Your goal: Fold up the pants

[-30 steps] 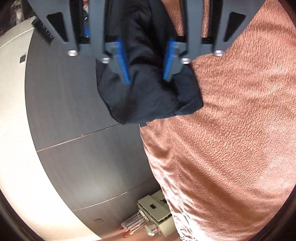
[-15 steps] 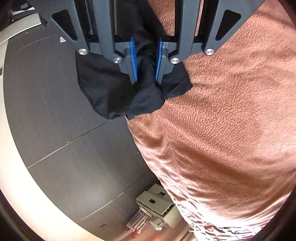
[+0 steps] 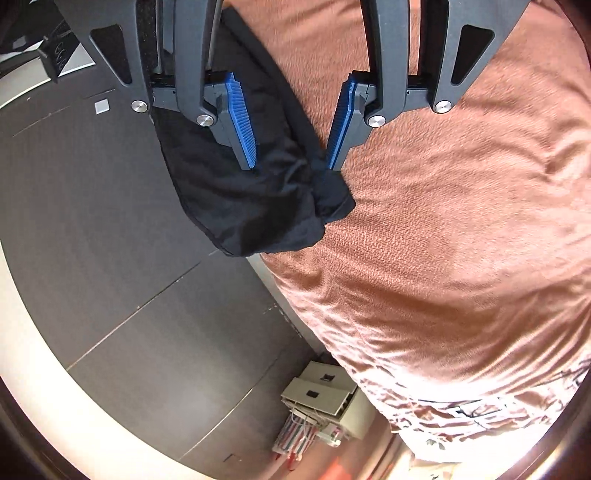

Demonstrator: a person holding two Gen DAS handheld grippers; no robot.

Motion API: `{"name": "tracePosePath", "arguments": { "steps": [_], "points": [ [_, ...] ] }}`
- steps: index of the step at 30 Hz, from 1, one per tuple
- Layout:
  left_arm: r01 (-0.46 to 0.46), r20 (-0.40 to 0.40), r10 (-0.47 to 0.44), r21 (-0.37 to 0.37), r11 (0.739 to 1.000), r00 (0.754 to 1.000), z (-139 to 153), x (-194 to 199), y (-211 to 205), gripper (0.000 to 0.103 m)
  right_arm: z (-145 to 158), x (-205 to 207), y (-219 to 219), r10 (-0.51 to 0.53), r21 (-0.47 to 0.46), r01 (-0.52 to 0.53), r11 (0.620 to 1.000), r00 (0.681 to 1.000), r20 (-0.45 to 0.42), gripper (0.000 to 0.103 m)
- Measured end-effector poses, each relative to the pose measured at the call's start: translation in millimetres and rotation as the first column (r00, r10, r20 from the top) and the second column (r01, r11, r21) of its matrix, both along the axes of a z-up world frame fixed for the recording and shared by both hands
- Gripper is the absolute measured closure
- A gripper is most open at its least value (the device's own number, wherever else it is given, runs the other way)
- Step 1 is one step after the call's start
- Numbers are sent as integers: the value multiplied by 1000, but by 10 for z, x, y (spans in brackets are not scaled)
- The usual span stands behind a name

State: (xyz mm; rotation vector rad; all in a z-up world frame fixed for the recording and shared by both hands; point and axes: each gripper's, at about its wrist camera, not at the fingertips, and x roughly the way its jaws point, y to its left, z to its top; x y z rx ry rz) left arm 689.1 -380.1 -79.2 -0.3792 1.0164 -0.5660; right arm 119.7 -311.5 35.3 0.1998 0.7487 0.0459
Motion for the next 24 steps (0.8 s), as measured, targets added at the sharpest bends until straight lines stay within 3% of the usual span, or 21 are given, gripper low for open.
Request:
{"name": "tracePosePath", "arguments": {
  "steps": [5, 7, 9, 12, 24],
  "points": [
    [22, 72, -24, 31, 999, 997, 308, -304, 138, 26, 255, -234, 140, -22, -1, 22, 1000, 999, 48, 22],
    [17, 107, -24, 64, 998, 994, 443, -438, 189, 15, 350, -345, 182, -44, -11, 44, 999, 998, 53, 19],
    [22, 128, -31, 73, 997, 991, 562, -567, 249, 10, 443, -470, 232, -47, -12, 47, 999, 997, 63, 17],
    [36, 153, -49, 84, 996, 987, 726, -770, 352, 0, 542, -631, 323, -65, -26, 67, 997, 995, 81, 2],
    [71, 257, -105, 138, 988, 961, 1276, -1607, 846, 0, 890, -1235, 727, -81, -20, 85, 996, 988, 128, 0]
  ]
}}
